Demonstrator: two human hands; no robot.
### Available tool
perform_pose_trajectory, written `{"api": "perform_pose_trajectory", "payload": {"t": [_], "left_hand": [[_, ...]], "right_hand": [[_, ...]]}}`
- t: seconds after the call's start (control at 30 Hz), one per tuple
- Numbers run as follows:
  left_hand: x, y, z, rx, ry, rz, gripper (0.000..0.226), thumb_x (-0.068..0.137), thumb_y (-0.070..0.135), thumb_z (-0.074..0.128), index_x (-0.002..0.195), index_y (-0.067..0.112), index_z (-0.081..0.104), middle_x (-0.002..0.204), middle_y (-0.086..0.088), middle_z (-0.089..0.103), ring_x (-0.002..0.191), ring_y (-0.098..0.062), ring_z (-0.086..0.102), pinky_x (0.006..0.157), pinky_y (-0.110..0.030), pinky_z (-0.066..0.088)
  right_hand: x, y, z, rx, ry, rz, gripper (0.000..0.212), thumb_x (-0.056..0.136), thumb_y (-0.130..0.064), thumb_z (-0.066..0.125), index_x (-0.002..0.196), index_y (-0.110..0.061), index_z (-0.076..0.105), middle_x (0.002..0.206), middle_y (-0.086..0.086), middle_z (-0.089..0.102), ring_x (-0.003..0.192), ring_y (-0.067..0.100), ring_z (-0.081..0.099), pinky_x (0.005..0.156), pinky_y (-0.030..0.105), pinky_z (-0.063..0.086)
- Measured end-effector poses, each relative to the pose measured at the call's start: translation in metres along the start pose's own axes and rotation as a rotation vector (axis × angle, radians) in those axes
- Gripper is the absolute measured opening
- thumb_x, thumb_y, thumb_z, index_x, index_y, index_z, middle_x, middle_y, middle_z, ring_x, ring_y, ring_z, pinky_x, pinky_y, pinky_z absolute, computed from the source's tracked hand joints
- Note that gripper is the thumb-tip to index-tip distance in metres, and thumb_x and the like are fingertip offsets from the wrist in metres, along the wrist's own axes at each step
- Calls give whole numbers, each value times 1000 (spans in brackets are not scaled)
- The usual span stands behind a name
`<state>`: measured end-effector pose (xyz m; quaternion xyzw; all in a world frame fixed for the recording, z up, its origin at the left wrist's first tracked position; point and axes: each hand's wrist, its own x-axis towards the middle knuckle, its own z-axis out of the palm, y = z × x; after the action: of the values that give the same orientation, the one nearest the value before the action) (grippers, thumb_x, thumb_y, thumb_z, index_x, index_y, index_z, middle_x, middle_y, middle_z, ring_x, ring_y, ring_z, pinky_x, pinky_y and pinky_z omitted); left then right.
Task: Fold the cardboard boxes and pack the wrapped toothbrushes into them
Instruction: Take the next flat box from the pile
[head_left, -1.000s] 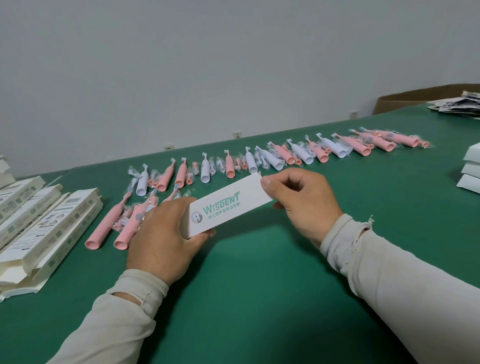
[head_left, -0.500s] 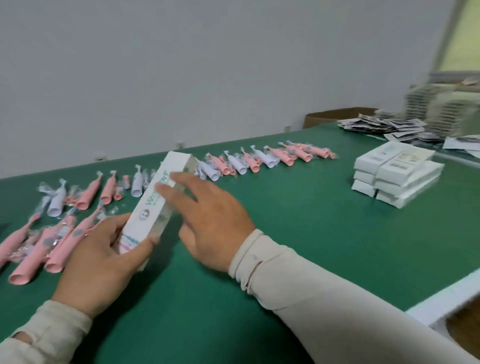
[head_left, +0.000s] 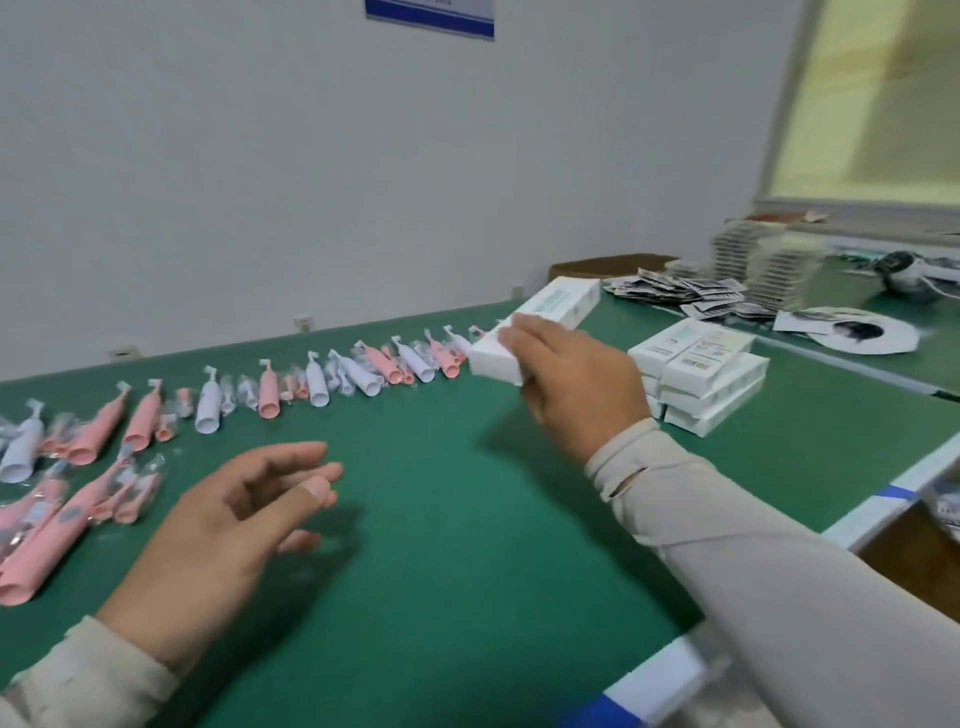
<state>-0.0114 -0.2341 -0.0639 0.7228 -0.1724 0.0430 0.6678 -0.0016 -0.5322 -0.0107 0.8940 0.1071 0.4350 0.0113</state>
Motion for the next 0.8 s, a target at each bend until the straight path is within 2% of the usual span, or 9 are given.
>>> {"api": "perform_pose_trajectory", "payload": {"t": [0.13,0.23,0.3,0.4,0.43,0.53,0.63,0.7,0.8], "left_hand": [[17,-3,18,64,32,27,19,81,18,72,100,21,73,95,2,77,86,-11,72,59,-17,56],[25,-21,27,97,74,-2,14,86,10,71,92,22,76,91,0,77,86,-13,72,60,-19,57],[25,-34,28,129,76,-20,19,86,10,72,89,28,77,89,-1,77,84,-14,72,62,-22,59],[21,-43,22,222,59,-30,14,80,36,82,92,36,75,89,1,77,85,-21,72,64,-34,59],[19,-44,20,248,55,-25,25,75,49,82,94,36,75,89,2,77,84,-20,73,64,-35,58],[15,-42,17,249,54,-28,45,62,63,73,96,34,75,86,0,77,78,-17,73,62,-36,58],[15,-42,19,269,55,-5,33,71,56,81,95,34,75,83,0,76,75,-17,72,62,-37,57],[14,-40,21,279,51,-6,26,69,47,72,93,35,75,81,-1,76,73,-19,71,62,-37,56],[13,-33,23,277,56,-3,20,72,43,75,90,35,75,79,-2,75,70,-16,70,65,-35,56]], "right_hand": [[-6,96,13,-157,-111,303,34,90,-11,62,123,-21,65,134,2,60,90,36,65,64,36,50],[-5,139,21,-192,-156,441,39,90,-11,59,127,-24,62,136,2,58,103,36,61,77,40,53],[-4,156,26,-194,-255,501,43,91,-16,58,133,-26,58,139,1,55,111,34,58,88,42,52],[-8,166,31,-227,-483,562,50,89,-40,54,138,-30,50,144,1,52,122,33,50,97,43,43],[-12,166,34,-232,-520,579,54,89,-48,52,140,-32,47,146,0,49,125,33,48,99,44,40],[-17,169,39,-275,-501,607,58,93,-59,41,144,-32,41,152,-3,44,131,33,44,102,47,37],[-14,172,41,-361,-500,609,52,98,-55,34,142,-28,44,147,-1,49,129,33,45,103,48,37],[-13,171,40,-377,-527,619,51,98,-52,35,141,-26,44,145,1,50,131,33,44,107,48,35],[-11,152,34,-347,-476,609,58,98,-51,42,148,-21,39,155,6,39,141,32,36,116,47,26]]}}
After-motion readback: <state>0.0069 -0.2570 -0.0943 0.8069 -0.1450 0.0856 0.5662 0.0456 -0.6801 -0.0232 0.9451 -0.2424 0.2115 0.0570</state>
